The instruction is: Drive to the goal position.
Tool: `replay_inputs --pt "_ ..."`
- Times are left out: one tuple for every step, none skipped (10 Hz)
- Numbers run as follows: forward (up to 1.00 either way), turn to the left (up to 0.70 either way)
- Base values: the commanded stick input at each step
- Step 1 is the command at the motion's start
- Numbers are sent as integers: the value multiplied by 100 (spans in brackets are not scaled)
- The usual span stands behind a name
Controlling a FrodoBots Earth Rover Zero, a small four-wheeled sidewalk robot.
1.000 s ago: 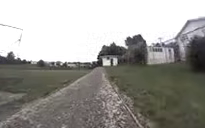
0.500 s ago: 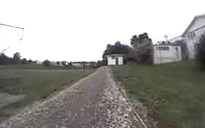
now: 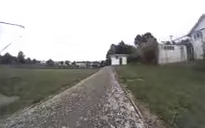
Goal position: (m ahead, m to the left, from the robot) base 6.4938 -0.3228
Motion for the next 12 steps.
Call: replay_inputs --pt "100 0" --pt "100 0" --pt "100 0" --pt "100 0" --pt "100 0" --pt "100 0" --pt "100 0" --pt "100 0" --pt "100 0" --pt "100 0" --pt "100 0" --pt "100 0"
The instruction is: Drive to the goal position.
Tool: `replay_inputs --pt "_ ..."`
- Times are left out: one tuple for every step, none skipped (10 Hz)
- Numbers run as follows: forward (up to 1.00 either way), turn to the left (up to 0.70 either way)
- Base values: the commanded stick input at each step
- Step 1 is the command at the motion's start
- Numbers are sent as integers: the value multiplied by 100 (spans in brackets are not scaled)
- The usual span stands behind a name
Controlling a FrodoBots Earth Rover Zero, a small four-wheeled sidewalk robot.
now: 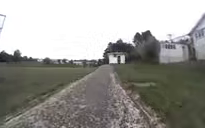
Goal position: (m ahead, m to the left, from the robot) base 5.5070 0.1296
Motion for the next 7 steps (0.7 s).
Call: replay_inputs --pt "100 0" --pt "100 0" --pt "100 0" --pt "100 0" --pt "100 0" --pt "100 0" --pt "100 0"
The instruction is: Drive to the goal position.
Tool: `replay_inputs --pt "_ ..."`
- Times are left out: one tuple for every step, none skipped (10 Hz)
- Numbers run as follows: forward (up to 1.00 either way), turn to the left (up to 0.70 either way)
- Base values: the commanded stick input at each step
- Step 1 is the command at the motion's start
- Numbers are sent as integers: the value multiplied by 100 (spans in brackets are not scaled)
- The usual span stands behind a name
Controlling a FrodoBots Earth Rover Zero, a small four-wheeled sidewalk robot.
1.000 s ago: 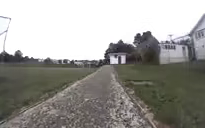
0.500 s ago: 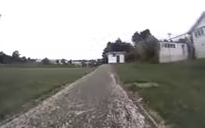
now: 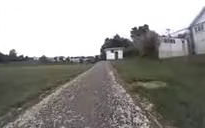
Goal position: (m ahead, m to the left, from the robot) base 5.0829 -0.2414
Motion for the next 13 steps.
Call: replay_inputs --pt "100 0" --pt "100 0" --pt "100 0" --pt "100 0" --pt "100 0" --pt "100 0" --pt "100 0" --pt "100 0" --pt "100 0" --pt "100 0" --pt "100 0" --pt "100 0" --pt "100 0"
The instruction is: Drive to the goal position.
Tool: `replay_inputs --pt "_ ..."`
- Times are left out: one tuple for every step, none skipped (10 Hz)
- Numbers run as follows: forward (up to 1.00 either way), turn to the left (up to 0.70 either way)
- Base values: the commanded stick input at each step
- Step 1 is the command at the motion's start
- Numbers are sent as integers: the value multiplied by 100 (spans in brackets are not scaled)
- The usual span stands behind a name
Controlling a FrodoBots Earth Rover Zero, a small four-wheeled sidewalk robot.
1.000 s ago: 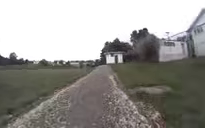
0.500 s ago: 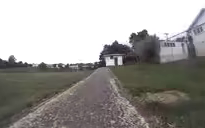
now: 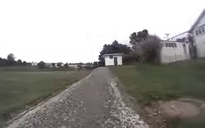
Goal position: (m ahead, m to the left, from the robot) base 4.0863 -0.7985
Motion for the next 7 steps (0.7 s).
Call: replay_inputs --pt "100 0" --pt "100 0" --pt "100 0" --pt "100 0" --pt "100 0" --pt "100 0" --pt "100 0"
